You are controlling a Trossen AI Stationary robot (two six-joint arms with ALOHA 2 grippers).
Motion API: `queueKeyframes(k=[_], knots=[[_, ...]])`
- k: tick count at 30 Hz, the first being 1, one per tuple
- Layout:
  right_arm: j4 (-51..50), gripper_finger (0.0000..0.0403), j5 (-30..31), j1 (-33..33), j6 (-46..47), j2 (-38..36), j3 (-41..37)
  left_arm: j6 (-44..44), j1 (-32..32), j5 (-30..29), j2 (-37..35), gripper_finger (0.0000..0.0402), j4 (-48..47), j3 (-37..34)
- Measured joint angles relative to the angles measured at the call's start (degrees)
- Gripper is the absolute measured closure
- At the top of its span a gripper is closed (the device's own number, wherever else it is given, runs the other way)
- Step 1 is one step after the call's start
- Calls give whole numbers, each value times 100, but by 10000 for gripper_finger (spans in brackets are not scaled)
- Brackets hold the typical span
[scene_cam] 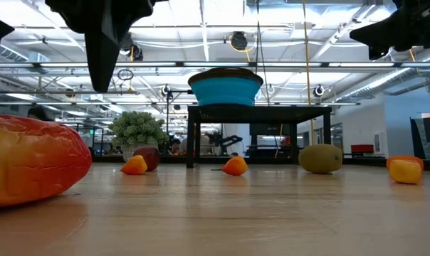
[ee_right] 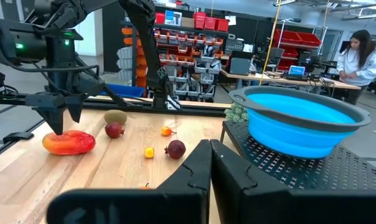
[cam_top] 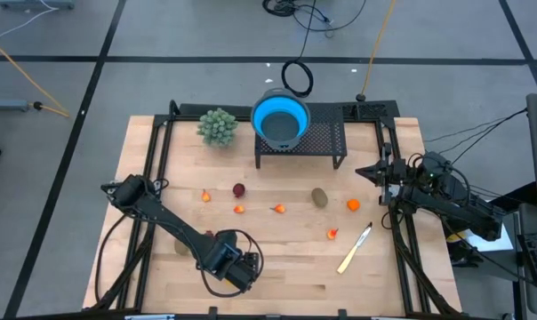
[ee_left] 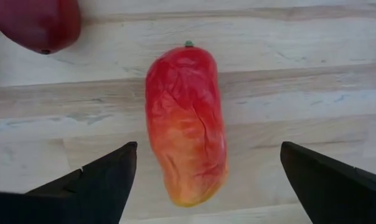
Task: Pick & Place Fruit
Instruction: Put the orange mango into the blue strainer bowl on the shelf
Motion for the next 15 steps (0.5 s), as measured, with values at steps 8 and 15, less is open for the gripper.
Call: queueKeyframes(k=[8,15], knots=[[20,403,4,0,0,0,2,-158,7,35,-1,6,277,-353],[22,403,9,0,0,0,2,-132,60,69,-1,7,808,-710]])
